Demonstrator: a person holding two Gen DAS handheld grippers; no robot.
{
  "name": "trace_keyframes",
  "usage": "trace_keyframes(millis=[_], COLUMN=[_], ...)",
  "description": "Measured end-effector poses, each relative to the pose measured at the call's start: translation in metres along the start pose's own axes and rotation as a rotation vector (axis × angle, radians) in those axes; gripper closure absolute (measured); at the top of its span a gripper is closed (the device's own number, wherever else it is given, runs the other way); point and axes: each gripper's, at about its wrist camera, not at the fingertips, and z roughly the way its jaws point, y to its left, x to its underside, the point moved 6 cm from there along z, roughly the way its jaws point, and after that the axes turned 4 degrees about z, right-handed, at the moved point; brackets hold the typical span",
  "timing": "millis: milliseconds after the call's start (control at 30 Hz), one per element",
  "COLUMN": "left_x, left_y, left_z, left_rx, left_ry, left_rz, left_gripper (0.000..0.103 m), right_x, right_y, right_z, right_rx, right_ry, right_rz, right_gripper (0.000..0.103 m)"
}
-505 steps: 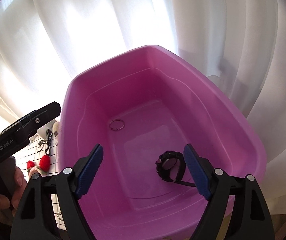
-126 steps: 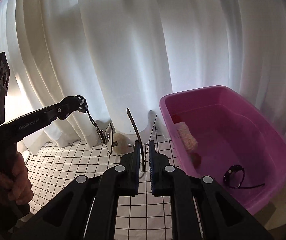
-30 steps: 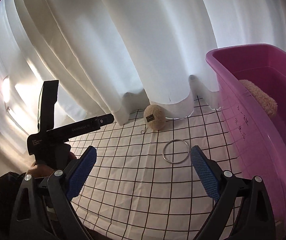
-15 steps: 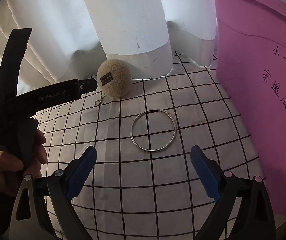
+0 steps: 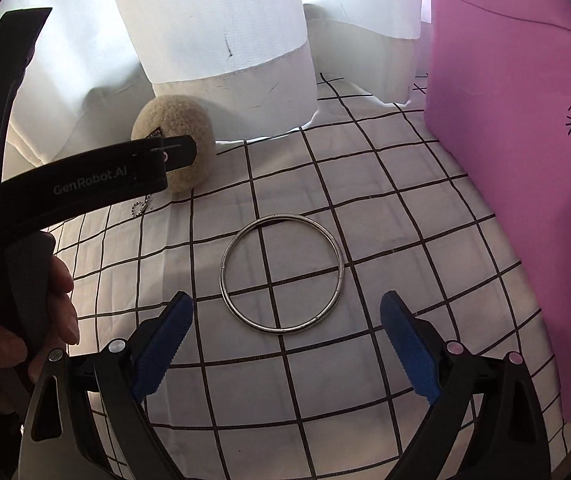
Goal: Organize jewelry
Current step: 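Close the left tool on the beige pompom keychain while the right tool grasps the silver ring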
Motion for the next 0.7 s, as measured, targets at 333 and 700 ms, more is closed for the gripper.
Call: trace_keyframes(millis=[333, 700], left_x=[-0.005, -0.015], left_y=[-0.003, -0.004], left_z=[0.019, 0.047], left_rx=[-0.011, -0.037], left_ry=[0.023, 0.091], left_rz=[0.033, 0.033], left_gripper=[0.006, 0.006], right_x=[-0.007, -0.023], right_y=[0.004, 0.012], right_z=[0.017, 0.028], right_rx=[0.117, 0.116], right_ry=[0.002, -0.021], right_rz=[-0.056, -0.103], right_gripper=[0.013, 0.009])
